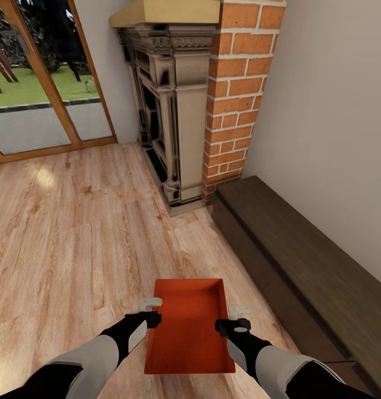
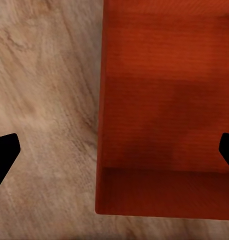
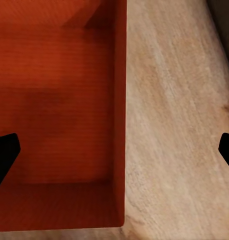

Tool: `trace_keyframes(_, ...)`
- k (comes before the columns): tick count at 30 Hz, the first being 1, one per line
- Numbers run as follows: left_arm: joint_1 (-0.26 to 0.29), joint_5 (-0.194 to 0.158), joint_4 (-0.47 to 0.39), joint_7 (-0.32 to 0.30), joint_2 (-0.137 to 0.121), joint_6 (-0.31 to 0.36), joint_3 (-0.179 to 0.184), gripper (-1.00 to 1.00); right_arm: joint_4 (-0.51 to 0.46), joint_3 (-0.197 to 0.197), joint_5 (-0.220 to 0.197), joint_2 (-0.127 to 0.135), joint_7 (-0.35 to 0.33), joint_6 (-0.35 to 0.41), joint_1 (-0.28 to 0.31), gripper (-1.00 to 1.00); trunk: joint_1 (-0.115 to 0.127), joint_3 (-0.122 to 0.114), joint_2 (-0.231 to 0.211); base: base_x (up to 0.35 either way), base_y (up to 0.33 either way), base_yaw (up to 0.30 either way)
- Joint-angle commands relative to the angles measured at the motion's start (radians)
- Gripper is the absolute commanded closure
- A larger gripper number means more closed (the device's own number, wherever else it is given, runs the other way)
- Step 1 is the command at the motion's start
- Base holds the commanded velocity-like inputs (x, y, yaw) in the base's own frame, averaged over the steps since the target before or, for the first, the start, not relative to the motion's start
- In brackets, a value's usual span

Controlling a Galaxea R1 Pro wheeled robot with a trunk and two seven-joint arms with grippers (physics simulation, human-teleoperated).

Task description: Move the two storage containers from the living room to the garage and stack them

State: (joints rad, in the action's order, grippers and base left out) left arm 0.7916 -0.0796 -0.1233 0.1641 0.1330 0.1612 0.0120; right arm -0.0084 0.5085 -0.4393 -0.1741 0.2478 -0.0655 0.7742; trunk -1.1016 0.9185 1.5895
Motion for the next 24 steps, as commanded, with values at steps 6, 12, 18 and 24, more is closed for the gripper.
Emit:
trace_keyframes(6, 0.0, -0.009, -0.002, 0.003, -0.001, 0.005, 0.002, -1.0, 0.0, 0.008, -0.012, 0.0, 0.001, -0.004, 0.0, -1.0, -0.023, 0.02, 0.043, 0.0, 0.0, 0.0)
trace_keyframes(12, 0.0, -0.009, -0.001, 0.0, -0.001, 0.006, 0.002, -1.0, 0.001, 0.008, -0.011, 0.0, -0.037, -0.002, 0.0, -1.0, -0.046, 0.038, 0.085, 0.0, 0.0, 0.0)
trace_keyframes(18, 0.0, -0.01, -0.001, 0.0, -0.002, 0.007, 0.002, -1.0, 0.001, 0.01, -0.01, 0.0, -0.043, -0.001, 0.0, -1.0, -0.069, 0.057, 0.127, 0.0, 0.0, 0.0)
trace_keyframes(24, 0.0, -0.011, -0.001, 0.001, -0.003, 0.007, 0.002, -1.0, 0.001, 0.01, -0.01, 0.0, -0.044, 0.0, 0.0, -1.0, -0.092, 0.076, 0.169, 0.0, 0.0, 0.0)
